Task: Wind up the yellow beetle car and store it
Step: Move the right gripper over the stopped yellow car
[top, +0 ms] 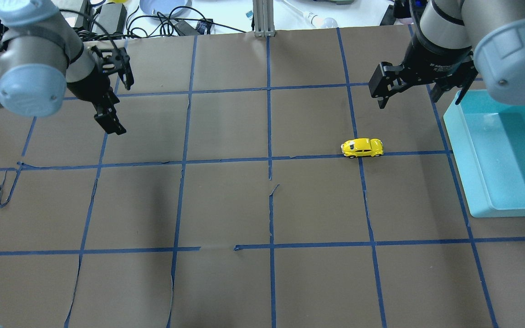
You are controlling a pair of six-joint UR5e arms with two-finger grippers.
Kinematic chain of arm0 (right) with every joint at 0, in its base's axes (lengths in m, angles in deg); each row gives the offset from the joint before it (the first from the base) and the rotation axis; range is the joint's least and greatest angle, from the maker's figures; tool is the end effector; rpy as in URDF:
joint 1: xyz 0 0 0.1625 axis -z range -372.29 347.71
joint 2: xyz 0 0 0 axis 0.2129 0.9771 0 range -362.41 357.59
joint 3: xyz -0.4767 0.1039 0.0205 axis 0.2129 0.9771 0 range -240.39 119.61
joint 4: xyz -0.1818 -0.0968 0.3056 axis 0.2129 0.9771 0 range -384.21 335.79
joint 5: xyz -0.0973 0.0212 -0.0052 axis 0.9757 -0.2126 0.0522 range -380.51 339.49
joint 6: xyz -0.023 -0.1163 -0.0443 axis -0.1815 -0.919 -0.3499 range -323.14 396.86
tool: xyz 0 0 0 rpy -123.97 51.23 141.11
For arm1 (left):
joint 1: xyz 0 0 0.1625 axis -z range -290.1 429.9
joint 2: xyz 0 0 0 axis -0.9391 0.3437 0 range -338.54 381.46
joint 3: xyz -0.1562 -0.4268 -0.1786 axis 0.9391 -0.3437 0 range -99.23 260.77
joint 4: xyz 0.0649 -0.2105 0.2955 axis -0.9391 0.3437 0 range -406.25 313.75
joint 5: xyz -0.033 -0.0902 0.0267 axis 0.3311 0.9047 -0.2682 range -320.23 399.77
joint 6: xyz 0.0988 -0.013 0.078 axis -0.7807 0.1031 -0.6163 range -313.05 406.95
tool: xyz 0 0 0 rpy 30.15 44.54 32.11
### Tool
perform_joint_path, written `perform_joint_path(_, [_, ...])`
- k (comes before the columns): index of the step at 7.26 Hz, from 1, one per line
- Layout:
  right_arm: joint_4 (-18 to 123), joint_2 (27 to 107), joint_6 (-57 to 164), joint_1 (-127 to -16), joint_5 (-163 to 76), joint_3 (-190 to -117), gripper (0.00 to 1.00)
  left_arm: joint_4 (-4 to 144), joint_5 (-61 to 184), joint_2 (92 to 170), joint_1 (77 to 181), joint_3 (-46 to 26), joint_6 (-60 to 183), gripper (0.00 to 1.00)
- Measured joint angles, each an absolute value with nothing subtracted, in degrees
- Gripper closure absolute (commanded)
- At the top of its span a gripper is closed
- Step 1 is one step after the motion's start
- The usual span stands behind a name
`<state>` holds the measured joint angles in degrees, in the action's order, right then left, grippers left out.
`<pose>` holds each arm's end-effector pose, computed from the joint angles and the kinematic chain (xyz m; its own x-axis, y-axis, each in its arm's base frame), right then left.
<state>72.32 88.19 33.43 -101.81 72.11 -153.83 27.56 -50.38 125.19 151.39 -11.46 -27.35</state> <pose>0.1237 -0.4468 0.5141 -0.9976 -0.0484 0.0494 -0.0514 0.9968 -0.0615 -0.0506 -0.5602 0.4163 -0.4100 0.9121 -0.0047 0.9121 0.4101 0.0015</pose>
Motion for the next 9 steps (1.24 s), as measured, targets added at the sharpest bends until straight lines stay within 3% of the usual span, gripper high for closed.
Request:
perform_joint_path(3, [72.55, 86.02, 27.93, -99.20, 71.45, -153.84, 0.00, 39.77, -49.90, 120.66, 156.89, -2.52, 2.53, 0.00])
perform_joint_path(7, [80.75, 81.46, 0.15, -98.09, 67.27, -155.03, 0.00, 43.15, -48.71, 113.96, 157.60, -2.75, 39.89, 0.00])
perform_joint_path(9, [88.70, 79.59, -19.06, -97.89, 65.73, -160.00, 0.00, 42.31, -48.57, 113.06, 157.59, -3.96, 45.65, 0.00])
